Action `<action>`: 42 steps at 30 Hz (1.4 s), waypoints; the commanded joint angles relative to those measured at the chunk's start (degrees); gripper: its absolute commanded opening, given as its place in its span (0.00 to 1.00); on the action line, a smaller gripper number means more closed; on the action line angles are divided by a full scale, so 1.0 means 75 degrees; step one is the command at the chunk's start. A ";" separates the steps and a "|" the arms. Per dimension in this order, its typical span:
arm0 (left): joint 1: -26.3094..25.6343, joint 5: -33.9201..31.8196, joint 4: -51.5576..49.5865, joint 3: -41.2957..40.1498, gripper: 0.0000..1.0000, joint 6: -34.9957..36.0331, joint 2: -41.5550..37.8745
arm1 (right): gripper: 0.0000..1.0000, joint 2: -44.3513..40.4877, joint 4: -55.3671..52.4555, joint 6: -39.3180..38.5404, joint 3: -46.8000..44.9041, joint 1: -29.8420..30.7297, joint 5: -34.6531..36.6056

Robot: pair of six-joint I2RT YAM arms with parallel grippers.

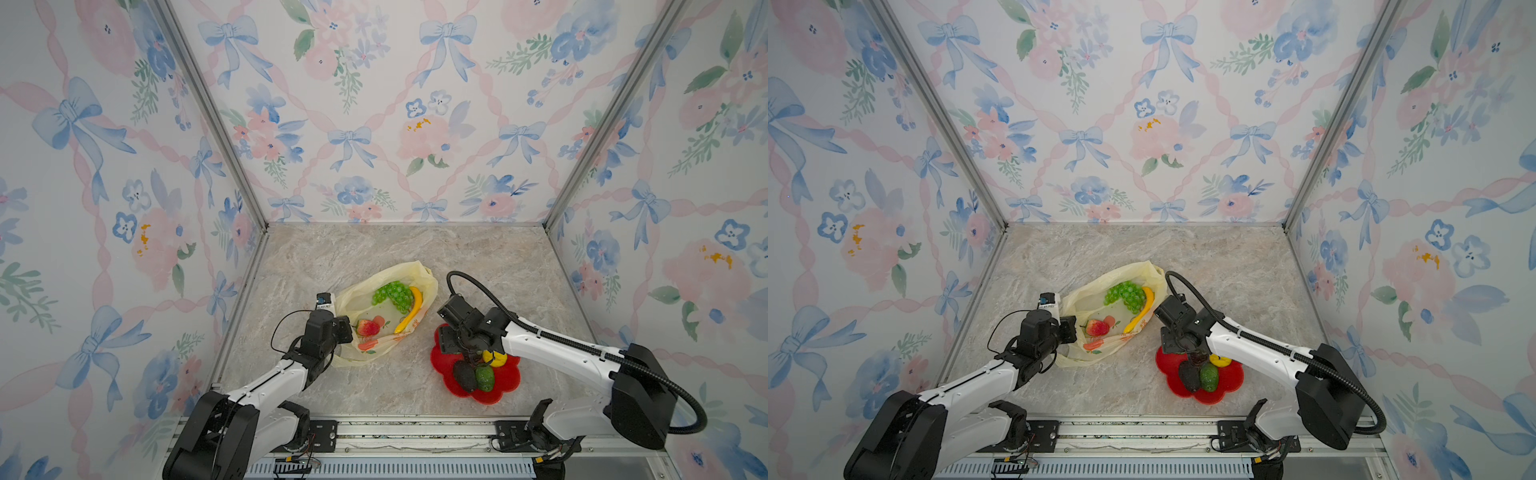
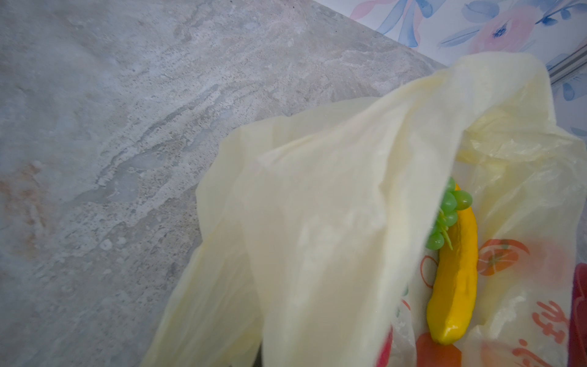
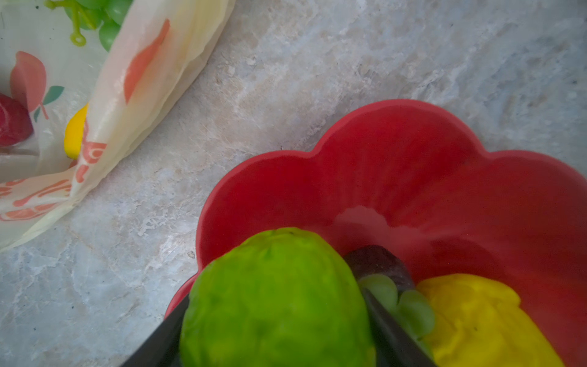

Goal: Take fruits out of the plastic bag
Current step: Place the fruit on the plate.

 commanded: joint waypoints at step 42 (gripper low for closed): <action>-0.0020 -0.0113 -0.0038 0.0034 0.04 -0.0050 -0.0079 | 0.80 -0.0147 -0.0875 0.0111 0.0651 0.0330 0.0929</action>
